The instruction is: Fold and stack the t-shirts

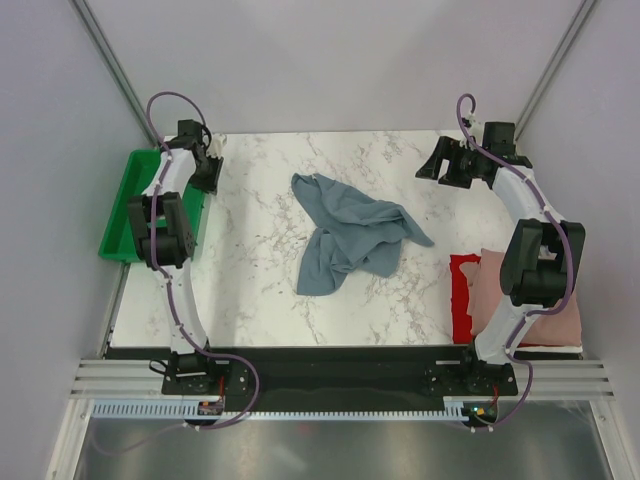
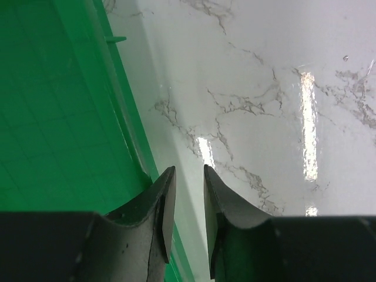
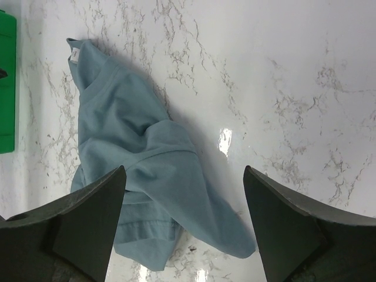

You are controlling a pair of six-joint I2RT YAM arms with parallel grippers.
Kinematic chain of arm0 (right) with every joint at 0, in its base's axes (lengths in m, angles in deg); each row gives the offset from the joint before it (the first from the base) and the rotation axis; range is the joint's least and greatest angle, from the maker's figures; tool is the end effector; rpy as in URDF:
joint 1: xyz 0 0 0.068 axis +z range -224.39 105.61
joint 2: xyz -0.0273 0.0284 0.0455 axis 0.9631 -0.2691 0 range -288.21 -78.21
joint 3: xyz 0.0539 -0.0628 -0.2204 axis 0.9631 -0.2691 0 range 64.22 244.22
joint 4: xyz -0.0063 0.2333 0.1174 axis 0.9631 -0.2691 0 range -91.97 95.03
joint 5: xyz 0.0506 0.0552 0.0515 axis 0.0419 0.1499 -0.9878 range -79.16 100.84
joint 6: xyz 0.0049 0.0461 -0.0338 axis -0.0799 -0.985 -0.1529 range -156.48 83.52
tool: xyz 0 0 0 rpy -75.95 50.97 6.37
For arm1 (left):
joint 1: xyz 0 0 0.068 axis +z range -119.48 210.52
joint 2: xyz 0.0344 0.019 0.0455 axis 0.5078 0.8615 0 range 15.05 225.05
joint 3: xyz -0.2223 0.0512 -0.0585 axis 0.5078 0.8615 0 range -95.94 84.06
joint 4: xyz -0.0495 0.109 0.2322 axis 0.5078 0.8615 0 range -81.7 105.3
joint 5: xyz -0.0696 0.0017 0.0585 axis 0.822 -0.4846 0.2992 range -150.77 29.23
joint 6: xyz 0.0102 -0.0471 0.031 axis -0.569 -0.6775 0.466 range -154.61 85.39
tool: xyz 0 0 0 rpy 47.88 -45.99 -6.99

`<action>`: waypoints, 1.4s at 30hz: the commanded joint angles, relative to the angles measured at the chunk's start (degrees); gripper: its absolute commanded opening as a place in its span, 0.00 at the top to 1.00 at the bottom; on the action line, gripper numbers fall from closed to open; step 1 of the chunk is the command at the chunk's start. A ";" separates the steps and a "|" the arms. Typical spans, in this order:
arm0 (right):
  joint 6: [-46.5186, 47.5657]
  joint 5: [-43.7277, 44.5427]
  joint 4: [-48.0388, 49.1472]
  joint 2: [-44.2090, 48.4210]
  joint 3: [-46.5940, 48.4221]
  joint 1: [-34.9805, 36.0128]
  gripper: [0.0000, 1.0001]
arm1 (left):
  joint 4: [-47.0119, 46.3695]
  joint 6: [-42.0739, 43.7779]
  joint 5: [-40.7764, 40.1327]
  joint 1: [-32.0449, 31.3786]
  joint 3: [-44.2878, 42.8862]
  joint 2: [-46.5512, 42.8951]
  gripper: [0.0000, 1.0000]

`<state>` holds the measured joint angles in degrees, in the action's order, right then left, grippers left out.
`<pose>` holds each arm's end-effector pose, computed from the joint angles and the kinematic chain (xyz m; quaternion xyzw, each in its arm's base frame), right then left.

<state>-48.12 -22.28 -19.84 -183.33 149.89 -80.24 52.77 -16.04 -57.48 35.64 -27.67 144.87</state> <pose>0.4069 -0.0192 0.2305 0.0249 0.8899 0.2812 0.3583 0.4667 0.0394 0.1659 0.1204 0.9636 0.0214 0.2378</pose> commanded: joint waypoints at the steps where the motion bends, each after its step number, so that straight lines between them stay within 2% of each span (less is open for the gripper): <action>1: 1.62 -0.27 1.48 0.44 1.34 0.31 0.11 | -0.35 2.26 1.88 0.06 -2.71 -0.96 0.67; 4: 10.28 -0.11 -2.80 0.53 4.31 3.28 0.13 | -0.26 1.91 7.05 -1.25 -3.06 -3.33 0.62; 5: 19.02 2.16 -7.61 0.44 5.64 4.86 0.13 | -0.26 2.17 9.26 -2.39 -2.89 -5.52 0.59; 6: 23.29 3.32 -9.75 0.01 6.78 8.97 0.13 | -0.26 2.78 13.46 -3.01 -2.80 -6.85 0.58; 9: 30.25 5.70 -14.24 -1.39 9.69 13.91 0.15 | -0.08 2.62 18.05 -4.42 -2.27 -10.98 0.54; 14: 32.46 6.40 -14.42 -3.33 11.45 17.97 0.19 | 2.01 -1.24 23.86 -8.90 0.01 -15.03 0.52; 18: 37.46 9.12 -15.13 -4.56 12.85 22.44 0.21 | 3.61 -4.94 26.23 -9.52 2.73 -18.18 0.52; 24: 39.06 10.89 -15.22 -9.48 17.76 28.16 0.22 | 3.00 -11.18 29.57 -9.52 10.02 -23.46 0.53; 31: 42.40 13.35 -16.18 -13.18 20.85 33.53 0.22 | 0.71 -11.54 28.35 -9.96 22.41 -31.38 0.53; 35: 43.63 13.79 -18.72 -15.11 21.73 34.76 0.21 | 0.36 -10.83 26.86 -9.96 23.83 -33.14 0.53; 39: 43.72 18.07 -19.79 -16.87 21.91 35.29 0.23 | 0.27 -10.92 26.15 -9.96 23.66 -33.14 0.53; 42: 43.72 21.60 -19.87 -18.19 21.91 35.38 0.30 | 0.01 -11.01 26.07 -9.96 23.30 -32.97 0.53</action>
<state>-5.56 -5.17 -38.61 -200.07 169.69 -44.92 54.43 -25.44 -30.70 25.77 -4.02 113.90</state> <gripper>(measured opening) 0.712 0.473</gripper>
